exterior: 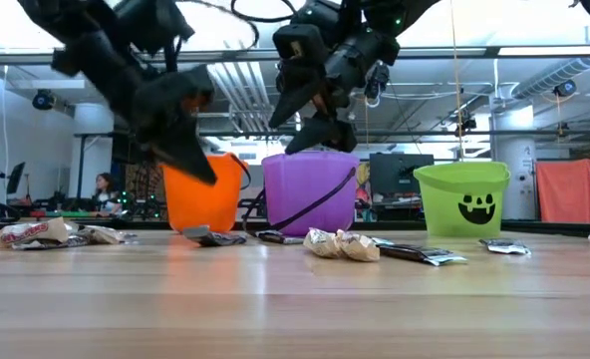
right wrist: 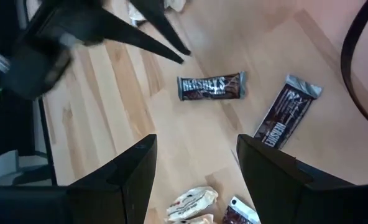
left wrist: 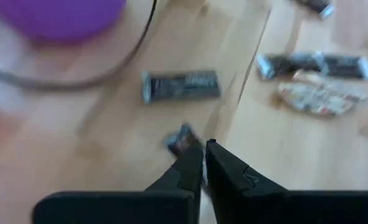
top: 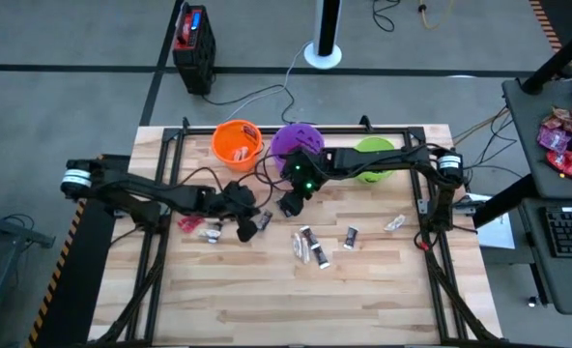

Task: Sort candy by brand, put in halloween buckets
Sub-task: Put the brown chocolate bar into the green bucket

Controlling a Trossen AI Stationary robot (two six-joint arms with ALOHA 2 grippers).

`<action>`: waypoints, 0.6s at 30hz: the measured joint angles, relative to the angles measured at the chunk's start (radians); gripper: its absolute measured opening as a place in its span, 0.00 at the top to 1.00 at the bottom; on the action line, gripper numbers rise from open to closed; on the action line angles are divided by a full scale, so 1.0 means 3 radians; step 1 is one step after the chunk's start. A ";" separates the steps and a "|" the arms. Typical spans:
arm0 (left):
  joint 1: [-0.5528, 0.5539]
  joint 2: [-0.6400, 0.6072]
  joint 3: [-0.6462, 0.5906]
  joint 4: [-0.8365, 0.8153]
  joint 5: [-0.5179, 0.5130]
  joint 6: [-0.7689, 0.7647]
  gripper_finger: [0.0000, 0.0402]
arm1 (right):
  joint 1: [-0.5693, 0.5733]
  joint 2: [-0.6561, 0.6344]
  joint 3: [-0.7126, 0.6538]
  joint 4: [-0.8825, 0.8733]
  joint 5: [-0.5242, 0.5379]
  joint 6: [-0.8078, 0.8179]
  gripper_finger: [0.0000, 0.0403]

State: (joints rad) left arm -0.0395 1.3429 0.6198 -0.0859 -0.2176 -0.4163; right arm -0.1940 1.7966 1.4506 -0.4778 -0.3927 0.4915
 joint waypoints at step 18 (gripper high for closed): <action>-0.0125 0.1078 -0.0186 0.0909 -0.0052 -0.0267 0.48 | 0.0000 -0.0004 0.0000 -0.0187 0.0001 -0.0157 0.47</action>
State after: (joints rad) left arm -0.0769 1.6662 0.5641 0.1869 -0.2331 -0.4964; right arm -0.1940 1.7954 1.4506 -0.5338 -0.3923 0.4445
